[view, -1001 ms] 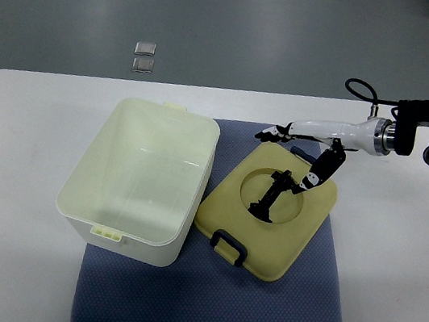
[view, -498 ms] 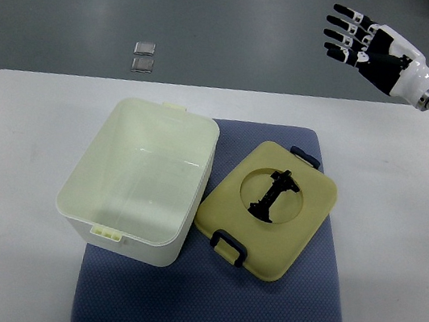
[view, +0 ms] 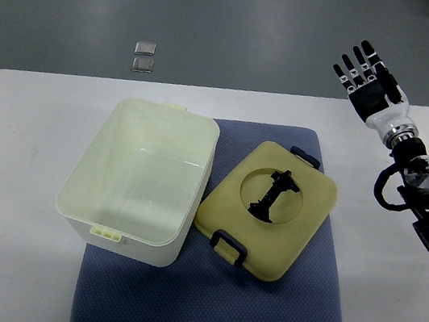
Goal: Open white storage box with right hand
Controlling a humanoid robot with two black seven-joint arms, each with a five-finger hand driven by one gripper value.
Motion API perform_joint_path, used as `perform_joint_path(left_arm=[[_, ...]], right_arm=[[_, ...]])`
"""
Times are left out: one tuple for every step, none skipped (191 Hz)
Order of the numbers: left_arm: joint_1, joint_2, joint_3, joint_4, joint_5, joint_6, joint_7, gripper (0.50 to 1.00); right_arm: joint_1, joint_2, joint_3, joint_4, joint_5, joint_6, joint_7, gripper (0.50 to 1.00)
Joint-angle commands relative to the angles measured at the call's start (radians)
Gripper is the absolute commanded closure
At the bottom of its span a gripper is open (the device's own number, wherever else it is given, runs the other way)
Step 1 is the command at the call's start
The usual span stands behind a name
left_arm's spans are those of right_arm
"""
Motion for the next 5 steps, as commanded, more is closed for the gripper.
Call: perform_joint_path(left_arm=[[0.001,0.0,0.0,-0.001,0.0,-0.001,0.0,0.5],[0.0,0.0,0.0,-0.002,0.0,0.0,0.0,0.5],[0.0,0.0,0.0,-0.002,0.0,0.0,0.0,0.5],[0.0,0.0,0.0,-0.002,0.0,-0.001,0.0,0.5],[0.0,0.0,0.0,-0.002,0.0,-0.001,0.0,0.5]], right_arm=[[-0.006,0.004,-0.001,0.001,0.001,0.001,0.007,0.564],[-0.006,0.004,-0.001,0.001,-0.001,0.001,0.009,0.564],[-0.006,0.004,-0.001,0.001,-0.001,0.001,0.009,0.564],[-0.008,0.004,-0.001,0.001,0.001,0.001,0.009,0.564],[-0.008,0.004,-0.001,0.001,0.001,0.001,0.009,0.564]])
